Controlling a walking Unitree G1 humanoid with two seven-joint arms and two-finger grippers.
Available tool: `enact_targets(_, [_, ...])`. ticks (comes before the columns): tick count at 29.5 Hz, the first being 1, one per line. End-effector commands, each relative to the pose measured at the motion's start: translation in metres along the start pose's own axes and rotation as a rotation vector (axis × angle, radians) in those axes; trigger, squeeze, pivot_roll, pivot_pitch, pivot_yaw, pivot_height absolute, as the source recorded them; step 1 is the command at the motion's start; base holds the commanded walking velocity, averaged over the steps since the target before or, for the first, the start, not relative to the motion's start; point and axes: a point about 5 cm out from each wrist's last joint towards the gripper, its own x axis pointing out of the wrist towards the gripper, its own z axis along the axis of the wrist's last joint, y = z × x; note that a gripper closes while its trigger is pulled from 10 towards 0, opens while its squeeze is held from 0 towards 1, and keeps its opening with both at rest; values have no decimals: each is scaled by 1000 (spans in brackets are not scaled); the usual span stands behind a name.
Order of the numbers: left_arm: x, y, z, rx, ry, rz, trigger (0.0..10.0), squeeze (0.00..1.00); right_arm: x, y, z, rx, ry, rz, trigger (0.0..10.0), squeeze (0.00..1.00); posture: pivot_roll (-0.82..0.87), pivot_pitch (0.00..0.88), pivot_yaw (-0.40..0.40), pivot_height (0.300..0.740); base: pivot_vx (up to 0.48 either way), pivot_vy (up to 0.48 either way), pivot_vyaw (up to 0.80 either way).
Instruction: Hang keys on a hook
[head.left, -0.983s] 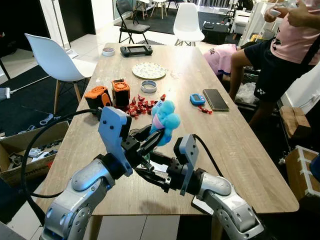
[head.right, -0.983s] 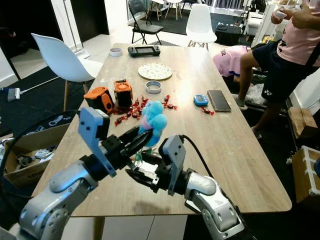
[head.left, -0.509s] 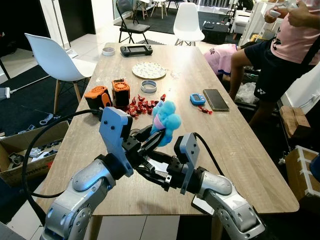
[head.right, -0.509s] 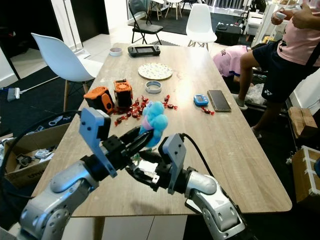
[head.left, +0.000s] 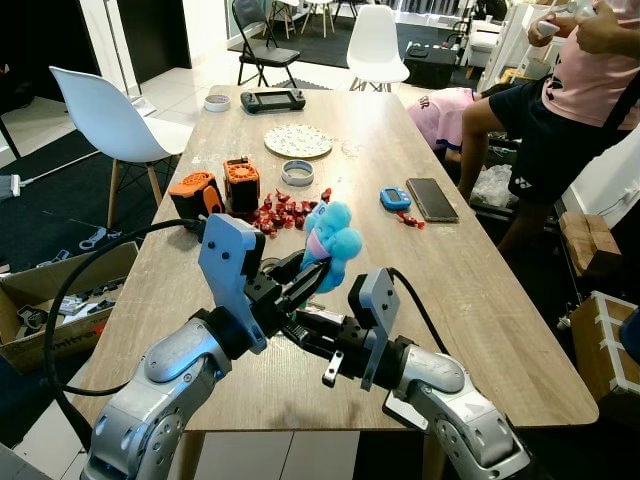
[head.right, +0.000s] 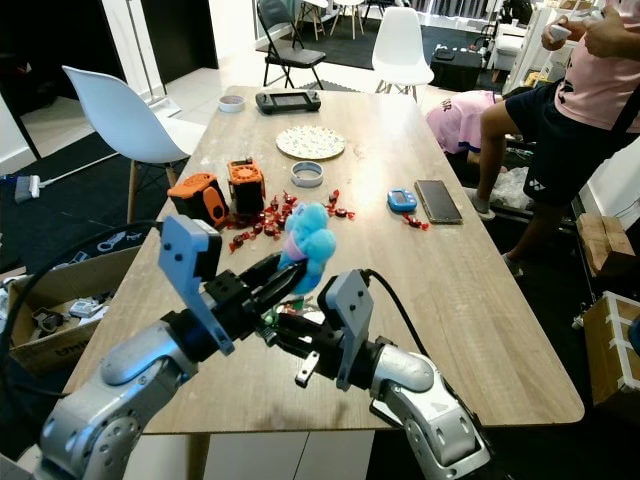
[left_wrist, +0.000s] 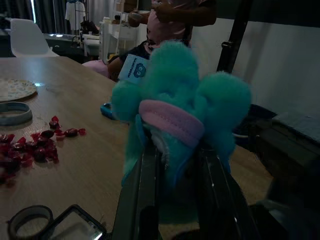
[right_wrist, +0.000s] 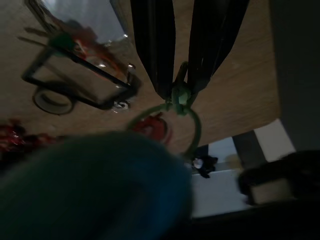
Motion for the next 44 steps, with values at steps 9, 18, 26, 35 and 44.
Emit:
enact_targets(9, [2,-1,-5,15,33,-3,10000,1000,-3,-8,-4,-17,5,-74,10000,0,124,105,-42,740,0,0,0])
enact_targets(18, [-4,-5,-11,49,83,-49,10000,0,-4,-18,-3,-59,6,-157,10000,0,125,104,-39,740,0,0,0])
enact_targets(26, [-36,4,-29,225,296,-133,10000,0,-43,-84,9,-558,215,-563,10000,0,127,115,-41,740,0,0,0])
enact_targets(35, [-40,13,-31,268,317,-98,10000,0,-59,-107,41,-828,200,-749,10000,0,122,122,-41,740,0,0,0])
enact_targets(44, [-3,12,-2,172,35,103,10000,0,-30,-100,35,-521,45,-770,10000,0,122,123,-43,740,0,0,0])
